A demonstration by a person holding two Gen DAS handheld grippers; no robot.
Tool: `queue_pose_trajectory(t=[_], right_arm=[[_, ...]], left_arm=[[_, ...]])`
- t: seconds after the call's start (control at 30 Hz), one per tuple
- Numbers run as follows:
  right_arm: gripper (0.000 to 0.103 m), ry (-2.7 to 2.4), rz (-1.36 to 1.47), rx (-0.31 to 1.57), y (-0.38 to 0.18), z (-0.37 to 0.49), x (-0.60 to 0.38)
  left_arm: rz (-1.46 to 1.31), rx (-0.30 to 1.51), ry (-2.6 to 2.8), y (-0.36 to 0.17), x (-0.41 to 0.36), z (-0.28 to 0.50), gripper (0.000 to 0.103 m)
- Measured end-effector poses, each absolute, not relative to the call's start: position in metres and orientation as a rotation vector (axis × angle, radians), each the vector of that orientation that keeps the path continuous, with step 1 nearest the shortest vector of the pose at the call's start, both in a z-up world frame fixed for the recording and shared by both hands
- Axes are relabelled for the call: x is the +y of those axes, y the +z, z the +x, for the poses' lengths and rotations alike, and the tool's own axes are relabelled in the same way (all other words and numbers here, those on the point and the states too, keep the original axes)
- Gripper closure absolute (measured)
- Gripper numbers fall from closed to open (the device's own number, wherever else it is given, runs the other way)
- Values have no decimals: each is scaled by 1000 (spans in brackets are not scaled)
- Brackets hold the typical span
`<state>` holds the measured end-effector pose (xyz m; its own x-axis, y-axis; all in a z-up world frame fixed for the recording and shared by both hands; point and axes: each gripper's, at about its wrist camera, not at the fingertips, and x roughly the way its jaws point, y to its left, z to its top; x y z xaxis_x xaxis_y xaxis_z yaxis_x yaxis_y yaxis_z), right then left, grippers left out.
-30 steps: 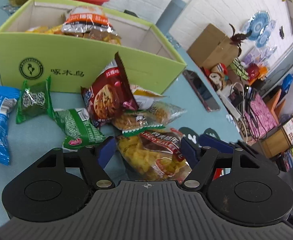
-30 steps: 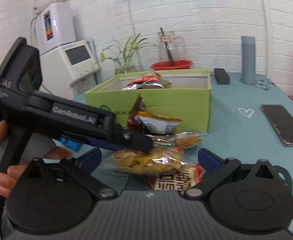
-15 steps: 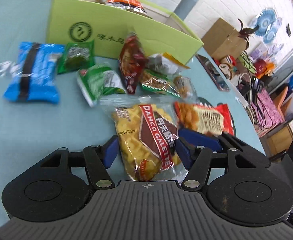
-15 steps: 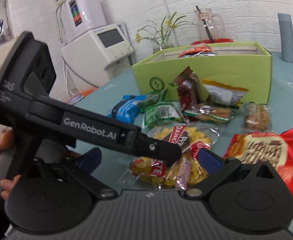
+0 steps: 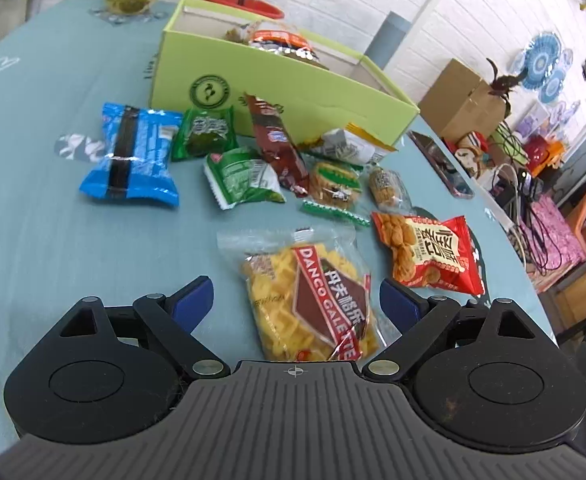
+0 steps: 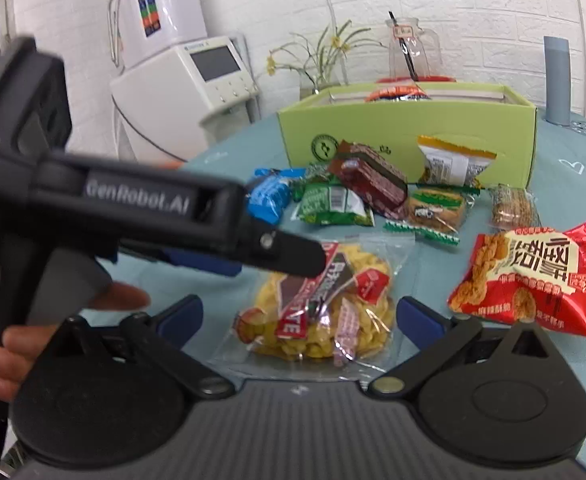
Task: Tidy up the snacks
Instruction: 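Grasp and lift the yellow pasta bag with the left gripper, then lower the yellow pasta bag into the green box and open the left gripper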
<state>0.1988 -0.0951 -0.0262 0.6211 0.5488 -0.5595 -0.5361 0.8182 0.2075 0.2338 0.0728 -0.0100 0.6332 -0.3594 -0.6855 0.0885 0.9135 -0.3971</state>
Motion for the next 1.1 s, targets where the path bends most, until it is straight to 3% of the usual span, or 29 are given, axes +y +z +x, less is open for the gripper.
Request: queue_pose_trajectory(t=[0.33,0.37,0.47,0.77,0.93,1.1], right_arm=[[1,606,-80,674,-39,205,-75],[11,601,-93,659,-39,203,-75],[20,611,-104,648,-37,200,-78],[23,593,-117,465,22,218,-94],[22,545,-168,369,57,286,-107],[21,509,-141,388,65,375,-124]], left_arm=[[-311,878,-292,-23,65,239,38],[-312,874,-285,-23,66,238,44],[-357,872,-281,-22,71,236,51],[-315,695,-318,50,57,259,51],[-275,611,-345,90,39,335,51],[-310,596,-352,91,28,425,51]])
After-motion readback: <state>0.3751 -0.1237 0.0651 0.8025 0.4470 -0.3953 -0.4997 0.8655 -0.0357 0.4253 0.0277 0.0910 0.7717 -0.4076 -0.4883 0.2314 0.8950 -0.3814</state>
